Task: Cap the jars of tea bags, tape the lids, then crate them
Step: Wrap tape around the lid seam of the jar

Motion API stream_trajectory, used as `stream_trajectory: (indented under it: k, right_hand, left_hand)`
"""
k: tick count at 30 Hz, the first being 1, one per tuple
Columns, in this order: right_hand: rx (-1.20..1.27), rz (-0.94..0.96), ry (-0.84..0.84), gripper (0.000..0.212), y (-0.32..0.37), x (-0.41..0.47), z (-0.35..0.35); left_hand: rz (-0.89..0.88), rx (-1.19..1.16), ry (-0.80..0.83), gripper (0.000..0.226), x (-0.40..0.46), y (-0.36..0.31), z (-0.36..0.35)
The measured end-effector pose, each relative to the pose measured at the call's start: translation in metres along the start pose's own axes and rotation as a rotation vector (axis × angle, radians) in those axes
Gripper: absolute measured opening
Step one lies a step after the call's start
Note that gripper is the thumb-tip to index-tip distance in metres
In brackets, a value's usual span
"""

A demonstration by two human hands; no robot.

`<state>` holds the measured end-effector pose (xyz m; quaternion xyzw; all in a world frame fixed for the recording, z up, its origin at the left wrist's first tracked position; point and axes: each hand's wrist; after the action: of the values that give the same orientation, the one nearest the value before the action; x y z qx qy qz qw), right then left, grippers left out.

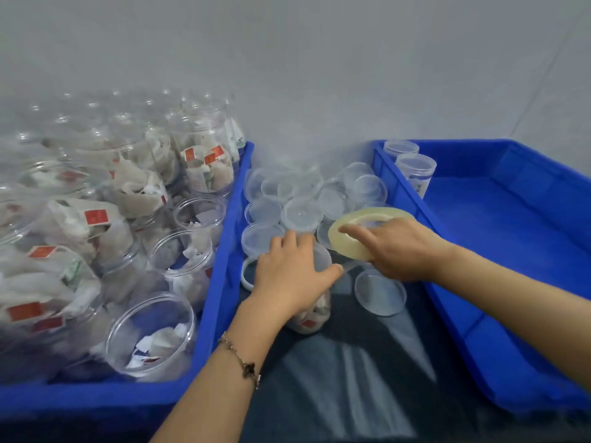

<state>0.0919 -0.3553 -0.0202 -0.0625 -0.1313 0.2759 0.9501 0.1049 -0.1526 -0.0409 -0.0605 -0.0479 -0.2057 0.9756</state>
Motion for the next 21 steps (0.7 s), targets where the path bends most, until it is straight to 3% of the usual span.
stream_trajectory:
  k: [4,10,14,21]
  right_hand:
    - [-0.048,0.081,-0.061,0.067,0.001,-0.003,0.002]
    - [-0.055,-0.014,-0.120,0.069,0.003,0.004,-0.014]
    - [-0.018,-0.062,-0.127,0.071,0.004,0.005,-0.015]
    - [0.096,-0.054,-0.123,0.064,0.019,0.005,-0.010]
  left_hand:
    - [-0.061,0.022,-0.039,0.066,-0.003,-0.003,-0.002]
    - [-0.137,0.013,-0.050,0.065,-0.003,-0.001,-0.003]
    - [-0.124,-0.036,-0.009,0.082,-0.004,0.000,-0.001]
    - [-0.264,-0.150,-0.026,0.053,-0.012,-0.002,0.006]
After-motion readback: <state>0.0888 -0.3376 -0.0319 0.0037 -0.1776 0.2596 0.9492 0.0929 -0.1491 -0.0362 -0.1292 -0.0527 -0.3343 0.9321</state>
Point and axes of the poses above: each hand's wrist, its own x-axis towards the middle knuckle, its own z-axis out of the back of the hand, y = z × x, and after that the axes turned 11 degrees about x, right-handed
